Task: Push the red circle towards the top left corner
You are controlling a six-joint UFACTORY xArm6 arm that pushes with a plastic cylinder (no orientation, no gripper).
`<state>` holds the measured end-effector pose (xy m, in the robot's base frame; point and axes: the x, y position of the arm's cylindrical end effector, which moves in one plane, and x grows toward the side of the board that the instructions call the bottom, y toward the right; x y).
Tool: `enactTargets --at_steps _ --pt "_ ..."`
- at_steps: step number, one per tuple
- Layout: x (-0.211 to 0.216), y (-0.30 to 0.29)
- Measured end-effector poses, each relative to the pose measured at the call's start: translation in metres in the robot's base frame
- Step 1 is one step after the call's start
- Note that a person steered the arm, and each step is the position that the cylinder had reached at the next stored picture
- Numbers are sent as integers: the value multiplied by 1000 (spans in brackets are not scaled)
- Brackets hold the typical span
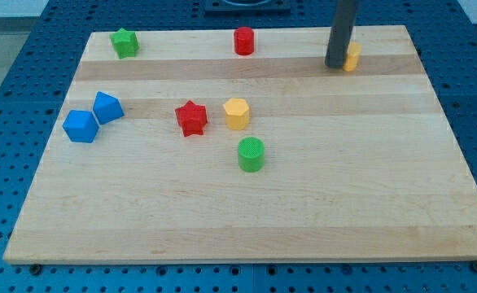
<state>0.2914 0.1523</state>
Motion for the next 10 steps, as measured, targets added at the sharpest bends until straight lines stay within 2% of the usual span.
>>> enactTargets --at_steps 1,4,10 --pt "21 5" --pt "-16 14" --pt "-13 53"
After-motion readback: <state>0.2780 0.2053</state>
